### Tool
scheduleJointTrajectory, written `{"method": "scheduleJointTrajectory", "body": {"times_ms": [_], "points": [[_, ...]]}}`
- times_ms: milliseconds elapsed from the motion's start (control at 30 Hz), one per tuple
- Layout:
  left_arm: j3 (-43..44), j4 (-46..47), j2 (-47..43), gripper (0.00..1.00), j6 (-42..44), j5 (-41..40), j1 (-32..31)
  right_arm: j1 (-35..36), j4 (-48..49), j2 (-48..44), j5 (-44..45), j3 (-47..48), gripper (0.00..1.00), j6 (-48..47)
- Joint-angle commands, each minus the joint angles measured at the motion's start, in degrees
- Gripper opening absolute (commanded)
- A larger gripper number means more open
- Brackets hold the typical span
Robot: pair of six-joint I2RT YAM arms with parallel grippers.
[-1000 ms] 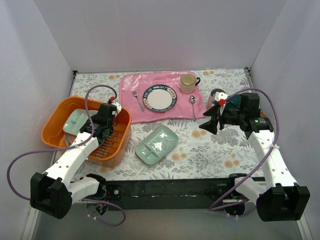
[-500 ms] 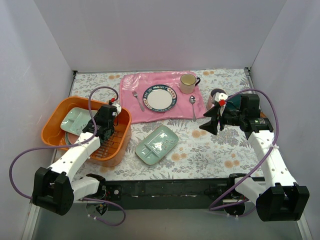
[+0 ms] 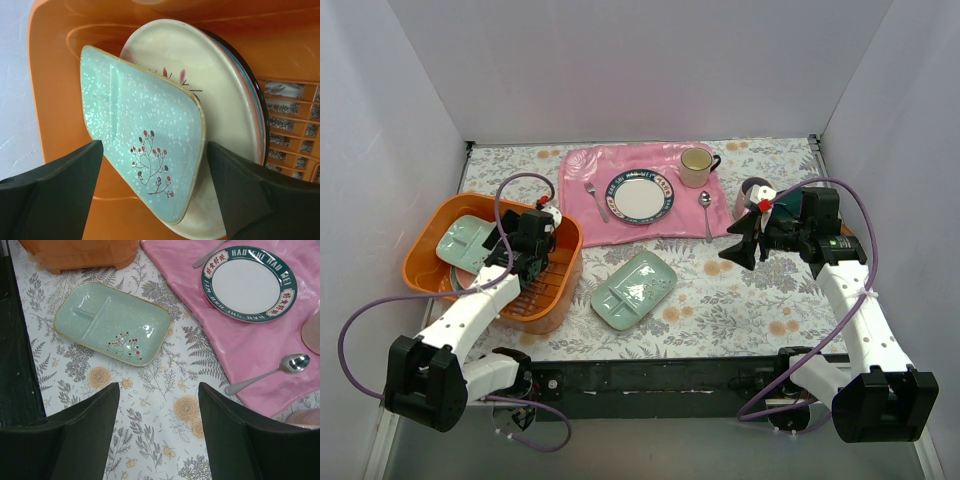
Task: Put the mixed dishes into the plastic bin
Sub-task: Place the plate in the plastic bin.
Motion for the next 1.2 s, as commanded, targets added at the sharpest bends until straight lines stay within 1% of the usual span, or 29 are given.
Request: {"method": "scheduleJointTrajectory", "body": {"times_ms": [0,33,167,367,533,667,833,867,933,967,1067,1100,1167], "points": [[3.89,-2.13,-1.98,0.88,-3.2,1.59,0.09,-0.45,0.16,-0.03,-1.85,-0.39,0.72,-0.71],[4.78,-3.7,-1.98,0.92,-3.9,2.2,0.0,-0.37,-0.19,-0.03,-2.02,-0.3,0.72,-1.15],[9.35,-7.4,-1.89,0.98,-8.64,5.02,0.0,-0.36,-2.91,0.41,-3.08,0.75,0.73,-5.0],[16.64,-12.94,-2.94,0.98,-14.63,11.08,-0.09,-0.36,-8.36,0.94,-5.36,2.07,0.73,-10.54],[21.39,-16.36,-4.0,0.98,-20.24,16.61,-0.09,-0.37,-16.69,2.69,-8.35,3.12,0.73,-22.22],[25.26,-17.69,-4.44,0.98,-24.29,21.97,0.0,-0.36,-18.03,4.19,-8.61,3.65,0.73,-23.56],[30.79,-17.16,-4.26,0.98,-31.41,31.99,-0.09,1.04,-17.68,7.08,-9.23,3.39,0.72,-19.7],[31.5,-16.99,-4.0,0.98,-34.12,33.22,-0.09,2.0,-16.99,7.35,-9.14,2.95,0.72,-17.0],[33.34,-16.46,-3.47,0.98,-37.2,36.39,-0.09,3.14,-16.45,7.88,-8.35,1.72,0.71,-15.13],[33.79,-16.28,-3.21,0.98,-40.27,37.18,-0.09,4.37,-15.93,7.88,-7.83,1.2,0.71,-12.6],[35.11,-15.05,-2.42,0.98,-44.85,40.88,0.0,6.48,-11.11,7.45,-5.02,-1.35,0.71,-6.88],[35.37,-14.7,-2.15,0.98,-47.56,42.97,-0.09,7.01,-8.22,7.36,-3.27,-2.05,0.71,-1.9],[35.02,-12.86,-2.06,0.98,-50.04,46.23,0.0,7.8,-6.53,7.53,-1.94,-3.2,0.7,1.12]]}}
